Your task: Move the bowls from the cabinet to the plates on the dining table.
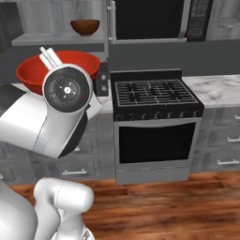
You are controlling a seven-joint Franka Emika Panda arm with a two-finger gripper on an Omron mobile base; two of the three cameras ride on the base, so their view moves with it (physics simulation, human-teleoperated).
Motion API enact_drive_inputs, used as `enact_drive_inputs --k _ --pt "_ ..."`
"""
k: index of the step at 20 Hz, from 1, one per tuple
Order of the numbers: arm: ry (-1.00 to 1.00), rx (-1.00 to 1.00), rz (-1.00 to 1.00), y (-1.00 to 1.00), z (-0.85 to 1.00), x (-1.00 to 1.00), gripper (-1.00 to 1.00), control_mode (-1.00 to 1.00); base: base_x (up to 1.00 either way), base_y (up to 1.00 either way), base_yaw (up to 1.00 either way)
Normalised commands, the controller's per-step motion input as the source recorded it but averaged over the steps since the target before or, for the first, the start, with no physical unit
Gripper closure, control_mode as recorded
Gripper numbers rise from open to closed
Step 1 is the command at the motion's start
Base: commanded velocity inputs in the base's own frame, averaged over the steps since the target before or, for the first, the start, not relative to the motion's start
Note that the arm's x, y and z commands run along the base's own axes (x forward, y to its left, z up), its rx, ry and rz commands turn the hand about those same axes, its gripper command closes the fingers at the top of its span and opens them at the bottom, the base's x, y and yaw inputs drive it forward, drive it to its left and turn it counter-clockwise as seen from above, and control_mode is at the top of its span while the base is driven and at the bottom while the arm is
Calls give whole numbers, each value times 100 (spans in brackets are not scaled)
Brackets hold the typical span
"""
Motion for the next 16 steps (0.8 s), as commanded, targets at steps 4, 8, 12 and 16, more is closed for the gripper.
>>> enact_drive_inputs --k 4,8,12,16 --pt "0 0 0 0 0 0 100 100 0 2 -25" --pt "0 0 0 0 0 0 100 100 0 2 -25" --pt "0 0 0 0 0 0 100 100 0 2 -25" --pt "0 0 0 0 0 0 100 100 0 2 -25"
